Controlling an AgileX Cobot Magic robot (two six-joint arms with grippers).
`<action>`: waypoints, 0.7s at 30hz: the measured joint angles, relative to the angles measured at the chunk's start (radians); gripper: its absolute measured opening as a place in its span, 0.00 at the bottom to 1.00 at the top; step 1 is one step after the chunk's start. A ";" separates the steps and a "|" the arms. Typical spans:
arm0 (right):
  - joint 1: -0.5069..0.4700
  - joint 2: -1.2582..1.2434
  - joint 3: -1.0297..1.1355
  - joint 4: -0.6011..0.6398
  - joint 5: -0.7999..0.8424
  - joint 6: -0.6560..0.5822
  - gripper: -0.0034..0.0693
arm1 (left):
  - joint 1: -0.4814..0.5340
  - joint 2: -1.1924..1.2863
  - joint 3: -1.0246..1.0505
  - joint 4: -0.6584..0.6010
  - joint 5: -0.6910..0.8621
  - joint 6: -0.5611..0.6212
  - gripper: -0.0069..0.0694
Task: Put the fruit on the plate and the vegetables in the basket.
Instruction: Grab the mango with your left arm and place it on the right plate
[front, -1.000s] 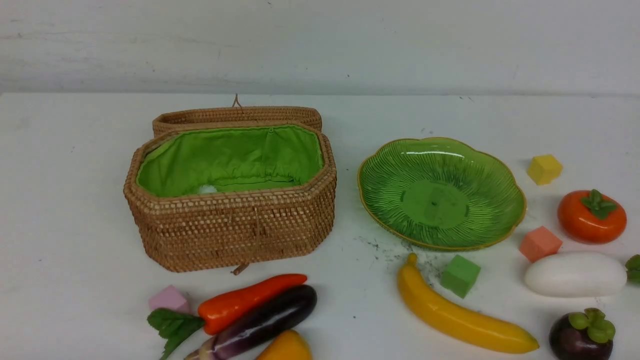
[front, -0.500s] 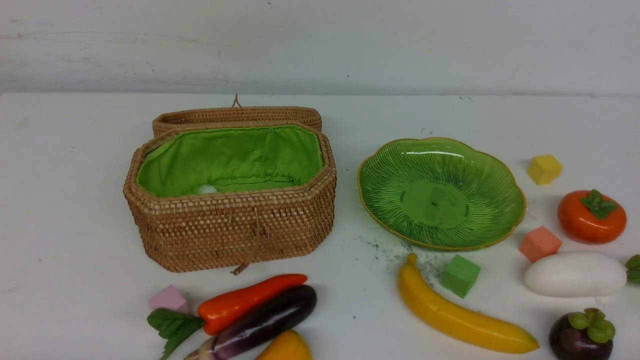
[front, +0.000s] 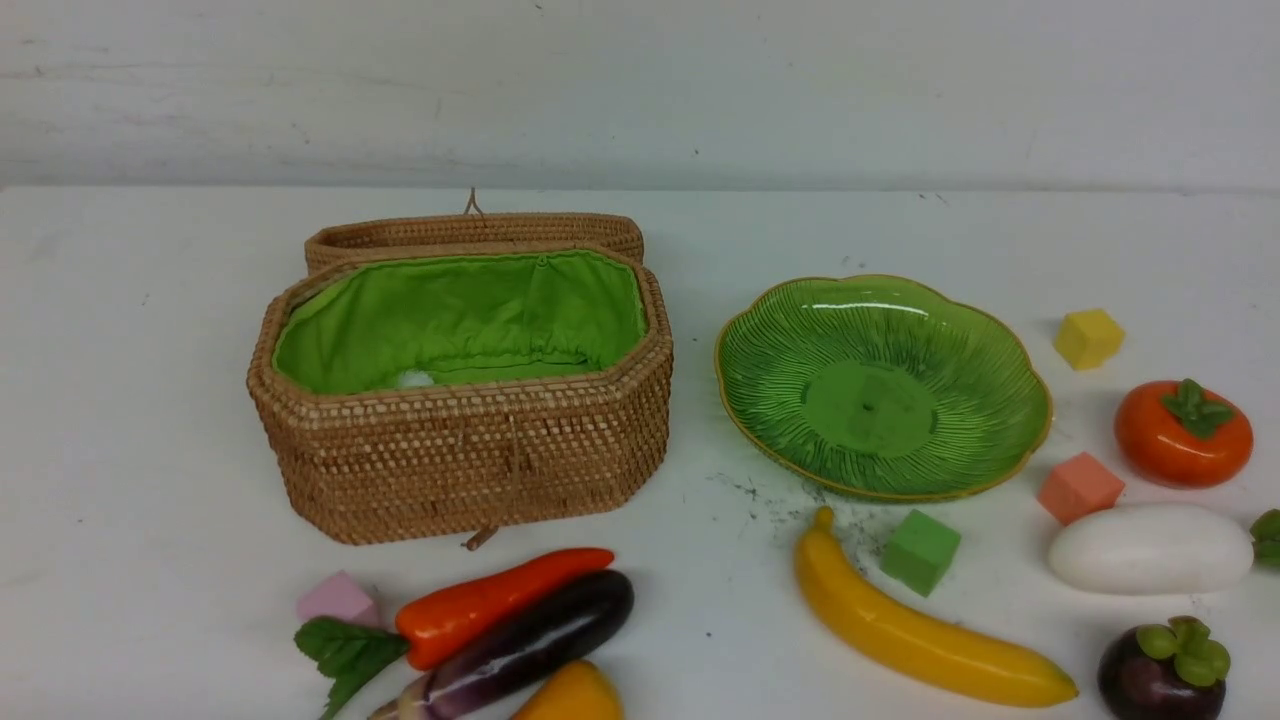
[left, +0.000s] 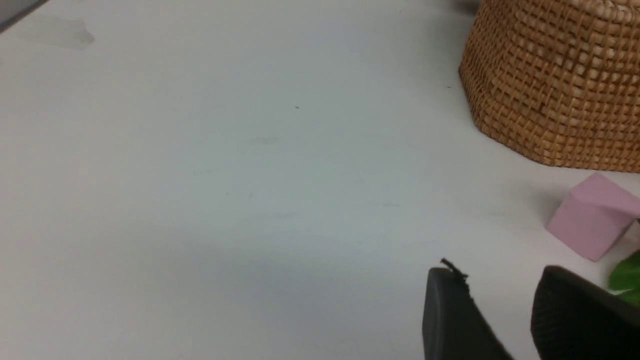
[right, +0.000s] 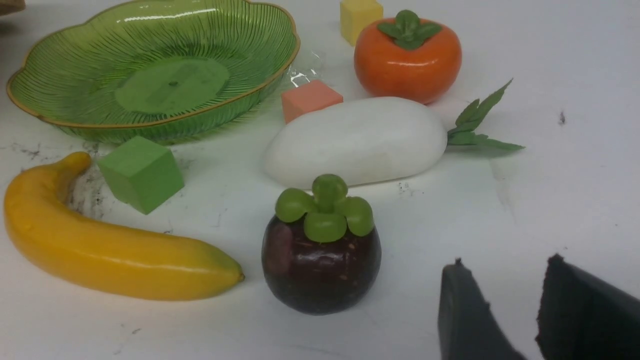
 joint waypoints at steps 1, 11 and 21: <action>0.000 0.000 0.000 0.000 0.000 0.000 0.38 | 0.000 0.000 0.000 0.003 0.001 0.000 0.40; 0.000 0.000 0.000 0.000 0.000 0.000 0.38 | 0.000 0.000 0.000 0.012 -0.131 0.000 0.40; 0.000 0.000 0.000 0.000 0.000 0.000 0.38 | 0.000 0.000 0.000 -0.046 -0.616 -0.185 0.40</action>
